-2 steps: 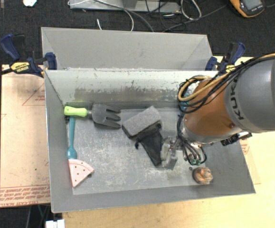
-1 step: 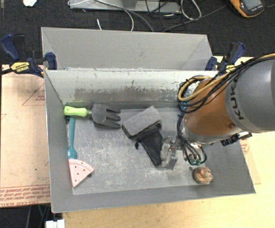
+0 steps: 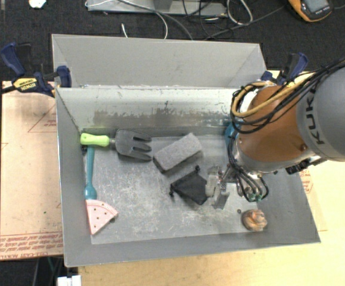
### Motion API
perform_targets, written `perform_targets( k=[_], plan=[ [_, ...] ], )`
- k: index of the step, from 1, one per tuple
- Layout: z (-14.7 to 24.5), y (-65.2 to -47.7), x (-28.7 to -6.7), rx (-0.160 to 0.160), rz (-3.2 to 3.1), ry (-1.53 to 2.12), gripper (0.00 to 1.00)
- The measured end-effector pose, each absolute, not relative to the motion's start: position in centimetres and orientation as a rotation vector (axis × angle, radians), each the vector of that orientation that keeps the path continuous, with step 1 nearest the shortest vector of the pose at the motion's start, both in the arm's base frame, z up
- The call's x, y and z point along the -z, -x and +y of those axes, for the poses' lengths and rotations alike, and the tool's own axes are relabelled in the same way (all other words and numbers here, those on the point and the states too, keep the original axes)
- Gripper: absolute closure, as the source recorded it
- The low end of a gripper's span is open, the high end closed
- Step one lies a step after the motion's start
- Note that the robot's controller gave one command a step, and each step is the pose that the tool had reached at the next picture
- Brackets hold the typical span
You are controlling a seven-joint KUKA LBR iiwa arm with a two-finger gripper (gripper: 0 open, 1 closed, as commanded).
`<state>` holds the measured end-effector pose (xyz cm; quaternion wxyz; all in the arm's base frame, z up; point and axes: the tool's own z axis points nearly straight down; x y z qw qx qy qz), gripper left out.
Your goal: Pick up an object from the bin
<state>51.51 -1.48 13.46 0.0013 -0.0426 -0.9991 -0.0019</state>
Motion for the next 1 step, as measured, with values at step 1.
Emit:
perform_targets(
  k=[1],
  plan=[
    [-2.39, -52.08, -21.08, 0.007, -3.134, 0.147, 1.00]
  ],
)
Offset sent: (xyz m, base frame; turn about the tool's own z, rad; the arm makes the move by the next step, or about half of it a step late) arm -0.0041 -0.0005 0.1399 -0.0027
